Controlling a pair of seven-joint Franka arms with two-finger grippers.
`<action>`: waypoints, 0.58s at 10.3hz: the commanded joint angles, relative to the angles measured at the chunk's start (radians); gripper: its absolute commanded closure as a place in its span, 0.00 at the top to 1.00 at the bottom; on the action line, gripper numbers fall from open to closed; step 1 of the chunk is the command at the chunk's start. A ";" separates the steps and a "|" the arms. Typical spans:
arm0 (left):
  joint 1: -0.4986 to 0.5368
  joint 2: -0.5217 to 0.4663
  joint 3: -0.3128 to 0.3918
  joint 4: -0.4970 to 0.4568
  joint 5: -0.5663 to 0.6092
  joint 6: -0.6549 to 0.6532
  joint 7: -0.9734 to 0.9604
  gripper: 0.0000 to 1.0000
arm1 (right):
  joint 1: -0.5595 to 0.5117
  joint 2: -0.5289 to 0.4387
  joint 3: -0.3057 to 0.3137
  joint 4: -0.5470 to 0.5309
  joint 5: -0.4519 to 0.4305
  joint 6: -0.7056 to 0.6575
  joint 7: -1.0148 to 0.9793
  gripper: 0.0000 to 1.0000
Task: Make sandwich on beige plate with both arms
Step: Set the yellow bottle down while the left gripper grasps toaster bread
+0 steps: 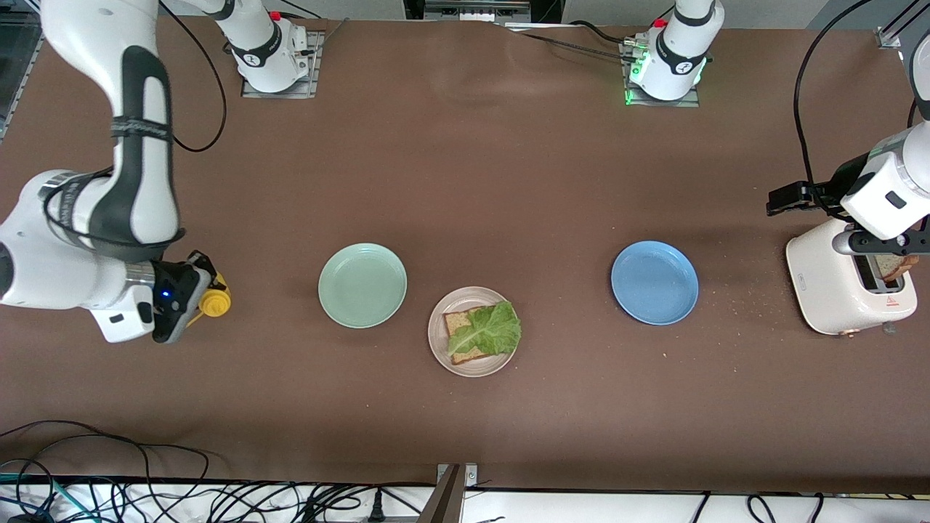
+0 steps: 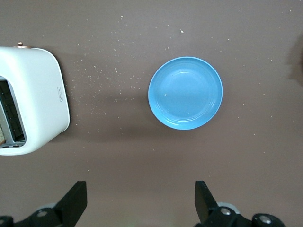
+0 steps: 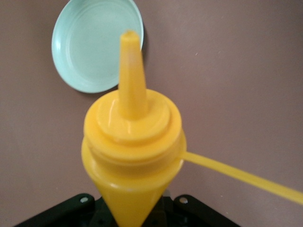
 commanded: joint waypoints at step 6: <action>0.087 0.060 0.007 0.002 0.243 -0.001 0.023 1.00 | -0.166 -0.044 0.024 -0.323 0.334 -0.014 -0.617 0.00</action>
